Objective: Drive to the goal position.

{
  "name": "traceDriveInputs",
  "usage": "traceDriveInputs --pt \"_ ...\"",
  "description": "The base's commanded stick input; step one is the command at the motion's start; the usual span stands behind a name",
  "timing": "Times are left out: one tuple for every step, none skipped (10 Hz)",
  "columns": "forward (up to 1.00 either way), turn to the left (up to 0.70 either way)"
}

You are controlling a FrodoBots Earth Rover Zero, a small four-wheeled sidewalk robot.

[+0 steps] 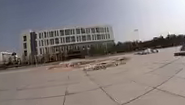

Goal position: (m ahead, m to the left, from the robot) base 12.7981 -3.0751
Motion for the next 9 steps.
traceDriveInputs --pt "0.70 -0.33" --pt "0.70 -0.35" --pt "0.70 -0.35" --pt "0.70 -0.35" --pt "0.70 -0.35" --pt "0.70 -0.35" --pt "0.70 -0.35" --pt "0.70 -0.35" --pt "0.70 -0.35"
